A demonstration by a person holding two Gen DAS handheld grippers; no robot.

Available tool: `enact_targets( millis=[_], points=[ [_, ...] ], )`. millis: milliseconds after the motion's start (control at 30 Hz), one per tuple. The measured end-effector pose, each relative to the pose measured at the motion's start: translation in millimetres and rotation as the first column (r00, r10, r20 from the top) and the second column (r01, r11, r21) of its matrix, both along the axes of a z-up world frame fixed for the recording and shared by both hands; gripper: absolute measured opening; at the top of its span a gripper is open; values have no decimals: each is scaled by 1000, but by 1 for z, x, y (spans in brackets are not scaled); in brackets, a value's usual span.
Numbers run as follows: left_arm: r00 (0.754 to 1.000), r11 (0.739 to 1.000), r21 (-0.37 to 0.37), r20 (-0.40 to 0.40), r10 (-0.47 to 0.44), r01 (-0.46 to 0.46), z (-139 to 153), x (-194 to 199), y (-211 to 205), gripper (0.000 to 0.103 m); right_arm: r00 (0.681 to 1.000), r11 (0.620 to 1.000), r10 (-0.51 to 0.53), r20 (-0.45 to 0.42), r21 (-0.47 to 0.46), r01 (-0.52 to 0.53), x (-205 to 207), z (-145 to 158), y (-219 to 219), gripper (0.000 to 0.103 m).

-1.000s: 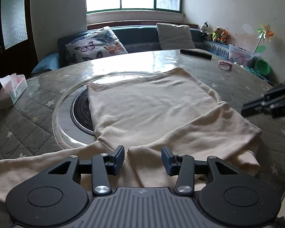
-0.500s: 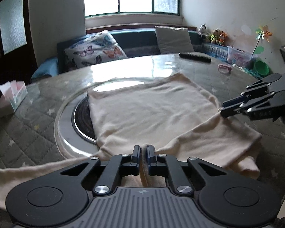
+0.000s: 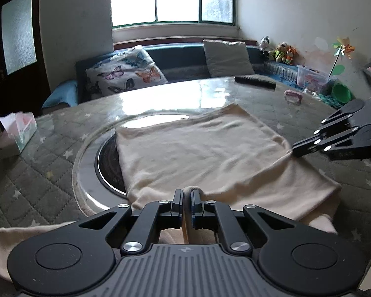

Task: Fold clothes

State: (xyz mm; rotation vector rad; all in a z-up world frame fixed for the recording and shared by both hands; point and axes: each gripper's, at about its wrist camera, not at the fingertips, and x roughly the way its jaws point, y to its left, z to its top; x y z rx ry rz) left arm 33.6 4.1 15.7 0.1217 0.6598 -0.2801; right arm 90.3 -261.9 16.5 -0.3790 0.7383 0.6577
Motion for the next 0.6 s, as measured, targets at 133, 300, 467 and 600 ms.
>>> enact_targets(
  millis=[133, 300, 467, 600],
  points=[
    [999, 1000, 20, -36, 7, -6, -12, 5, -1, 8, 1000, 1000, -9, -4, -13, 9, -4, -4, -5, 1],
    [999, 1000, 23, -45, 16, -15, -15, 7, 0, 10, 1000, 999, -29, 8, 14, 29, -2, 6, -5, 3],
    [999, 1000, 25, -30, 11, -10, -12, 6, -2, 11, 998, 996, -56, -10, 66, 57, 15, 6, 3, 5],
    [1000, 1000, 26, -29, 9, -8, -11, 6, 0, 11, 994, 995, -91, -62, 38, 93, 27, -7, 1, 6]
  ],
)
